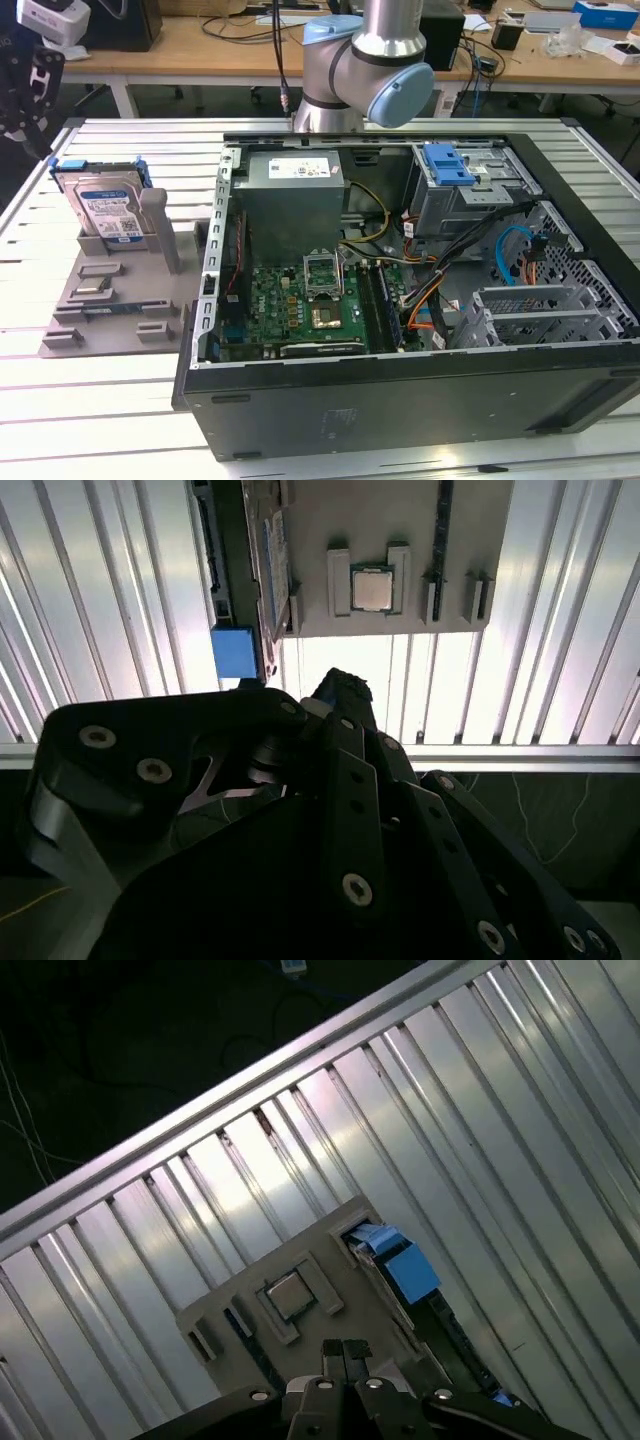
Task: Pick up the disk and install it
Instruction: 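Pick up the disk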
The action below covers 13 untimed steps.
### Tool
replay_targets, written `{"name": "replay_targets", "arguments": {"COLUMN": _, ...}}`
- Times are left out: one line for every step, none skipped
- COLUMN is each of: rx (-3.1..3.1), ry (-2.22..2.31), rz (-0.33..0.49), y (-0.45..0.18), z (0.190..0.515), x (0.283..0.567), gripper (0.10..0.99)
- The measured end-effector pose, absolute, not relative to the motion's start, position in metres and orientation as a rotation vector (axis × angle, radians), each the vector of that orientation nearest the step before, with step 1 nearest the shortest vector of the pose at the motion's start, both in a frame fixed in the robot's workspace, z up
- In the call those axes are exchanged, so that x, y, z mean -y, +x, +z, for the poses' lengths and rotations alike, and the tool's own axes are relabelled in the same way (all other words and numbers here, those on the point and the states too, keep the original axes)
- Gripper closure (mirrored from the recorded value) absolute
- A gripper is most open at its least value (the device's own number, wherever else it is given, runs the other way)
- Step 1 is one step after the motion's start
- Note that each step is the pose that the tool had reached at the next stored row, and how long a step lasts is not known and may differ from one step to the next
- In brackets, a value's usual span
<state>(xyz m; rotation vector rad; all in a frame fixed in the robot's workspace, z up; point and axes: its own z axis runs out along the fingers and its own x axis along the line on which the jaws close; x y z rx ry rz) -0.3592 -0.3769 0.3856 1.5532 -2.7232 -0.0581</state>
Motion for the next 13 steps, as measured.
{"name": "replay_targets", "arguments": {"rx": 2.715, "ry": 1.567, "rz": -0.058, "y": -0.3592, "z": 0.3856, "x": 0.3769, "gripper": 0.98}}
{"name": "replay_targets", "arguments": {"rx": 2.705, "ry": 1.583, "rz": -0.058, "y": -0.3592, "z": 0.3856, "x": 0.3769, "gripper": 0.98}}
{"name": "replay_targets", "arguments": {"rx": 2.696, "ry": 1.599, "rz": -0.058, "y": -0.3592, "z": 0.3856, "x": 0.3769, "gripper": 0.98}}
{"name": "replay_targets", "arguments": {"rx": 2.686, "ry": 1.615, "rz": -0.058, "y": -0.3592, "z": 0.3856, "x": 0.3769, "gripper": 0.98}}
{"name": "replay_targets", "arguments": {"rx": 2.672, "ry": 1.638, "rz": -0.057, "y": -0.3592, "z": 0.3856, "x": 0.3769, "gripper": 0.98}}
{"name": "replay_targets", "arguments": {"rx": 2.655, "ry": 1.664, "rz": -0.057, "y": -0.3592, "z": 0.3856, "x": 0.3769, "gripper": 0.98}}
{"name": "replay_targets", "arguments": {"rx": 2.644, "ry": 1.68, "rz": -0.057, "y": -0.3592, "z": 0.3856, "x": 0.3769, "gripper": 0.98}}
{"name": "replay_targets", "arguments": {"rx": 2.636, "ry": 1.693, "rz": -0.057, "y": -0.3592, "z": 0.3856, "x": 0.3768, "gripper": 0.98}}
{"name": "replay_targets", "arguments": {"rx": 2.624, "ry": 1.711, "rz": -0.056, "y": -0.3592, "z": 0.3856, "x": 0.3769, "gripper": 0.98}}
{"name": "replay_targets", "arguments": {"rx": 2.607, "ry": 1.736, "rz": -0.056, "y": -0.3592, "z": 0.3856, "x": 0.3768, "gripper": 0.98}}
{"name": "replay_targets", "arguments": {"rx": 2.598, "ry": 1.749, "rz": -0.056, "y": -0.3592, "z": 0.3856, "x": 0.3769, "gripper": 0.98}}
{"name": "replay_targets", "arguments": {"rx": 2.586, "ry": 1.766, "rz": -0.056, "y": -0.3592, "z": 0.3856, "x": 0.3769, "gripper": 0.98}}
{"name": "replay_targets", "arguments": {"rx": 2.577, "ry": 1.779, "rz": -0.056, "y": -0.3592, "z": 0.3856, "x": 0.3768, "gripper": 0.98}}
